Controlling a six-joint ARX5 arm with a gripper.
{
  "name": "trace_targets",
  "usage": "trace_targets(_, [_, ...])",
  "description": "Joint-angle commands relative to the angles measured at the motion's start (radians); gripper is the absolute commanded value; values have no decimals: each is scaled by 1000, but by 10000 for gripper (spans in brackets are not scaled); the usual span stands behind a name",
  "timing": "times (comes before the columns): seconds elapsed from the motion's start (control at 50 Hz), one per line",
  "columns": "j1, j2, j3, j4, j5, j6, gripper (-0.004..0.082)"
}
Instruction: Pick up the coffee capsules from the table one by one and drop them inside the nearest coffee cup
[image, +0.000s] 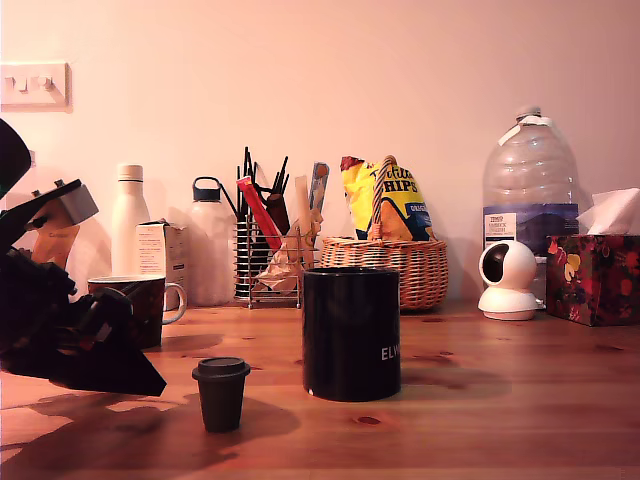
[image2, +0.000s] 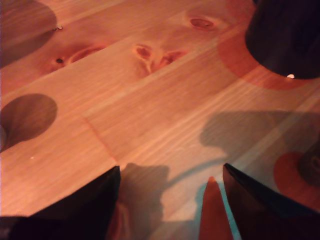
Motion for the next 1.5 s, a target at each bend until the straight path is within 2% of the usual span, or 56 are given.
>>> trace_targets(0.0, [-2, -9, 4, 1, -2, -15, 573])
trace_targets(0.28, [-8, -9, 4, 2, 39, -14, 572])
trace_targets(0.42, [-8, -10, 4, 2, 76, -10, 572])
trace_targets(0.74, [-17, -59, 4, -17, 87, -10, 571])
trace_targets(0.94, [-27, -179, 1, -150, 87, -5, 571])
trace_targets(1.12, [-64, -270, -19, -245, 87, -3, 571])
trace_targets(1.26, [-107, -323, -64, -255, 86, -5, 572])
trace_targets(1.48, [-178, -352, -85, -328, 86, -10, 572])
